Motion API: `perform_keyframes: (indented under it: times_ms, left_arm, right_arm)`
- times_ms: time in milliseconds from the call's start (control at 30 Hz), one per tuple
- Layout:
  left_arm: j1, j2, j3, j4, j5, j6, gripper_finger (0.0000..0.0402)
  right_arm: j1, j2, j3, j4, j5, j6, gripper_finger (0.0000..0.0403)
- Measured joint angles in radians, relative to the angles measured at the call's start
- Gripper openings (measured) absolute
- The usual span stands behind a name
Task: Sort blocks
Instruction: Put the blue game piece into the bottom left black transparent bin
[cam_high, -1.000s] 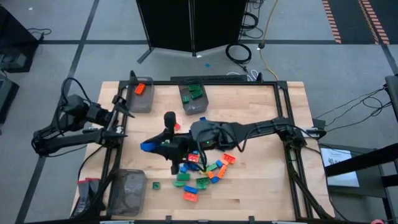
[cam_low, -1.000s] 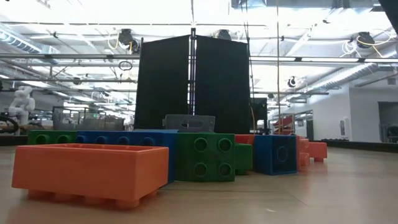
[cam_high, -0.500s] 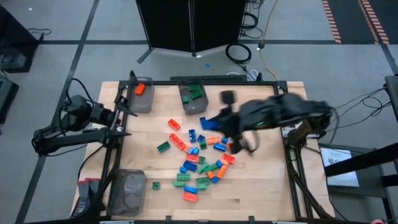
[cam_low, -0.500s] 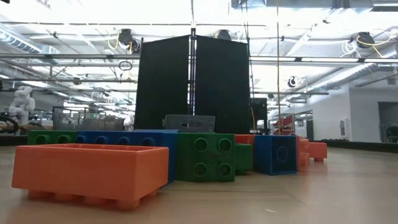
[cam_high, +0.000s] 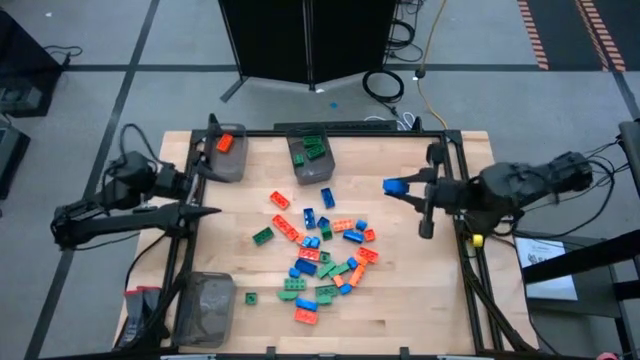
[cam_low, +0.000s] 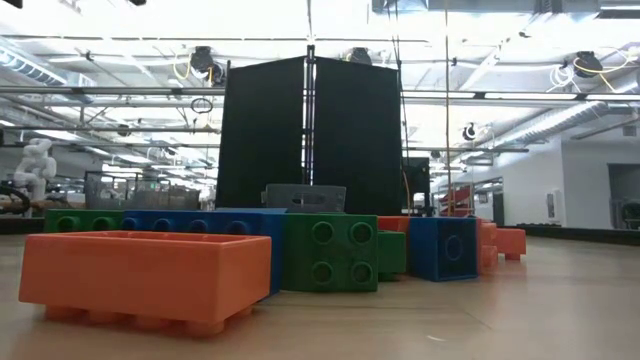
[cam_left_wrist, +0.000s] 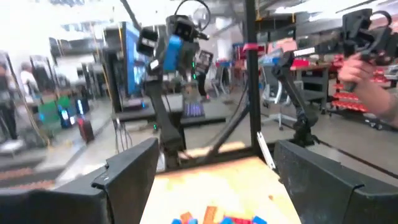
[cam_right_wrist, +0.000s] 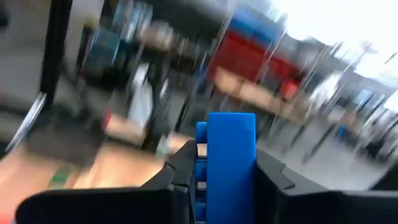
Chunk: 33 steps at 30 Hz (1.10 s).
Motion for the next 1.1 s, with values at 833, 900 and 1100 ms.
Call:
perform_keyframes:
  times_ms: [833, 900, 1100]
  left_arm:
    - [-0.260, 0.489, 0.000, 0.367, -0.276, 0.218, 0.0322]
    - [-0.266, 0.511, 0.000, 0.420, -0.280, 0.218, 0.0322]
    - [-0.268, 0.561, 0.000, 0.538, -0.281, 0.237, 0.0322]
  right_arm:
    - [-0.276, 0.684, -0.205, 1.285, -0.559, 0.198, 0.0076]
    - [-0.278, 0.720, -0.166, 1.283, -0.586, 0.206, 0.0076]
    - [-0.276, 0.818, -0.047, 1.282, -0.663, 0.200, 0.0076]
